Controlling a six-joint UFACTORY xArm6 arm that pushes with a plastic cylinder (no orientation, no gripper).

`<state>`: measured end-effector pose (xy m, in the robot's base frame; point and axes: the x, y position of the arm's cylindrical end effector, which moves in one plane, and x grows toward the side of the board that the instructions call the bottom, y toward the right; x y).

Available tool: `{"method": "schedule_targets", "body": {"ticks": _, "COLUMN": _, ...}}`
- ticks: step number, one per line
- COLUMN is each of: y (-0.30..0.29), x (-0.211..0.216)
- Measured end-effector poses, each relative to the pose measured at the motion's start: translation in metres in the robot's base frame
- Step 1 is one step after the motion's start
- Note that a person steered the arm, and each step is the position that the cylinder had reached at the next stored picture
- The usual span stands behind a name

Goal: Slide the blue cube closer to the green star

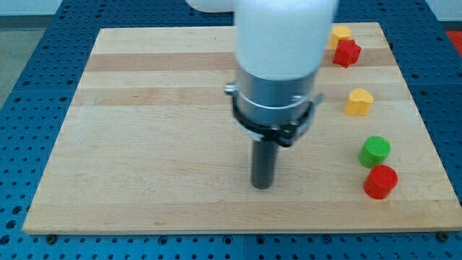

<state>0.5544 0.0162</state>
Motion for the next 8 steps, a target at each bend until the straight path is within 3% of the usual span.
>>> {"method": "schedule_targets", "body": {"ticks": 2, "y": 0.066, "x": 0.022}}
{"method": "schedule_targets", "body": {"ticks": 4, "y": -0.001, "x": -0.007}}
{"method": "schedule_targets", "body": {"ticks": 5, "y": -0.001, "x": -0.023}}
{"method": "schedule_targets", "body": {"ticks": 7, "y": 0.055, "x": 0.021}}
{"method": "schedule_targets", "body": {"ticks": 8, "y": 0.042, "x": -0.012}}
